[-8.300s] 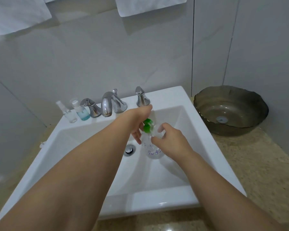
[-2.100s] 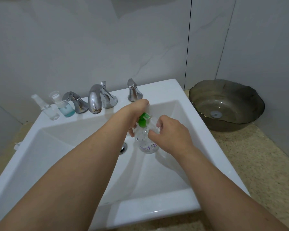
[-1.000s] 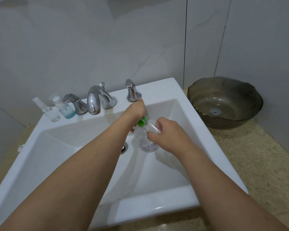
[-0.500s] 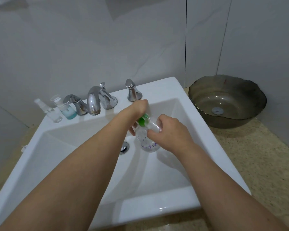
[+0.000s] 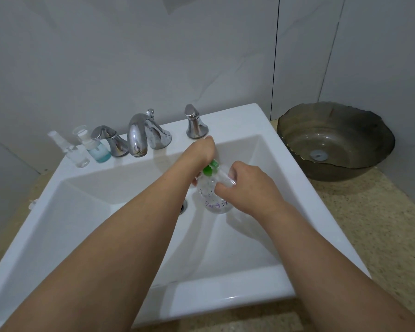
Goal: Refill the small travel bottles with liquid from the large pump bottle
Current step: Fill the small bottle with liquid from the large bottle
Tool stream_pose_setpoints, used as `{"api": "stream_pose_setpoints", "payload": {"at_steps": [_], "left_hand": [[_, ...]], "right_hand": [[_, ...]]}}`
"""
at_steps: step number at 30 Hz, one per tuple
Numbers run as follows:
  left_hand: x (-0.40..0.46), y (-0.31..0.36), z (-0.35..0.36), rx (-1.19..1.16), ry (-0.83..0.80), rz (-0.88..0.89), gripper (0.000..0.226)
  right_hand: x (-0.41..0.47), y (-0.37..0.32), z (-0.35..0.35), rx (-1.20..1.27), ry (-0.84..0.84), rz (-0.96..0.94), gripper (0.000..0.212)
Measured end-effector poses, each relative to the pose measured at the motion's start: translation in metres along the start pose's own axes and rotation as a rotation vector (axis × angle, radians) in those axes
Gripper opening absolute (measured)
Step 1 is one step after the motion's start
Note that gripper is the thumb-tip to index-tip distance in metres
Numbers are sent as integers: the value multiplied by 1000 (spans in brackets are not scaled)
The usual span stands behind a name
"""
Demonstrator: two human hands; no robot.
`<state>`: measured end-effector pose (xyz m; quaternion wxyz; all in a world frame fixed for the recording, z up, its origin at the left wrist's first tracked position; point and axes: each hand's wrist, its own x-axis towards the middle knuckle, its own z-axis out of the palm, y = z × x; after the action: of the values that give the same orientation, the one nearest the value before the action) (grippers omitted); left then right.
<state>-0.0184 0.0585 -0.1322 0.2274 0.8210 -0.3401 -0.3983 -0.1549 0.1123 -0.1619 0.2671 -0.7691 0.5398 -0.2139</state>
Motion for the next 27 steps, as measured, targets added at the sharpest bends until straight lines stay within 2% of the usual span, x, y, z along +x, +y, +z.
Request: {"api": "stream_pose_setpoints", "payload": {"at_steps": [4, 6, 10, 14, 21, 27], "left_hand": [[6, -2, 0, 8, -15, 9, 33], [4, -2, -1, -9, -9, -7, 37], [-6, 4, -8, -25, -69, -75, 87], [-13, 9, -16, -114, -154, -132, 102], [-5, 7, -11, -31, -129, -129, 96], [2, 5, 0, 21, 20, -40, 75]], "right_hand": [[1, 0, 0, -9, 7, -5, 33], [1, 0, 0, -6, 12, -12, 33], [1, 0, -2, 23, 57, -17, 32], [2, -1, -1, 32, 79, -16, 31], [3, -1, -1, 23, 64, -14, 32], [1, 1, 0, 2, 22, 8, 33]]}}
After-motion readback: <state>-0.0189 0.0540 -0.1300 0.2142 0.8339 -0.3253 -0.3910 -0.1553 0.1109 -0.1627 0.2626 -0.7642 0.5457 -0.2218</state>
